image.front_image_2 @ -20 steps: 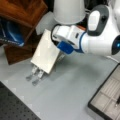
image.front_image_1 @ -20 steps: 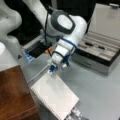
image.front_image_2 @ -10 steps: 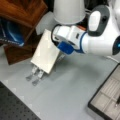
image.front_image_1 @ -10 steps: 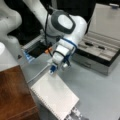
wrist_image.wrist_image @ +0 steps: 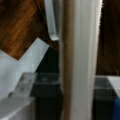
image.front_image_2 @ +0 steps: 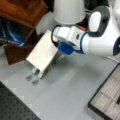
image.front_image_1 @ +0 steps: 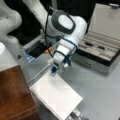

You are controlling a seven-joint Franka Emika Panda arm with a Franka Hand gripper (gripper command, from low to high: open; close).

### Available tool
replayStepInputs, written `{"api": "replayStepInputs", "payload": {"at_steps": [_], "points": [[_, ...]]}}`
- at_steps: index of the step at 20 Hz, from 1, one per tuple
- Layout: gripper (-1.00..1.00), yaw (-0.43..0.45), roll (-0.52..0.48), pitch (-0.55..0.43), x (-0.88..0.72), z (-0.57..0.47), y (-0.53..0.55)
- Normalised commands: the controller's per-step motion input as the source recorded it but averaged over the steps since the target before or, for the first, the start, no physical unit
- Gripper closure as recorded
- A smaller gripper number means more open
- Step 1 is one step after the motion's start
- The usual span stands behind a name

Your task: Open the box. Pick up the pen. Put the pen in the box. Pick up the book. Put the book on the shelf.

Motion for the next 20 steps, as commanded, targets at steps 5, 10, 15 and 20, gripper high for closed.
{"api": "replayStepInputs", "payload": {"at_steps": [5, 10, 15, 20], "points": [[1.00, 0.125, -0.214, -0.086, -0.02, -0.07, 0.05], [1.00, 0.127, -0.277, -0.009, 0.00, 0.12, 0.09], [1.00, 0.095, -0.195, 0.109, 0.03, 0.32, 0.07], [1.00, 0.072, -0.115, 0.139, 0.12, 0.41, 0.05]]}}
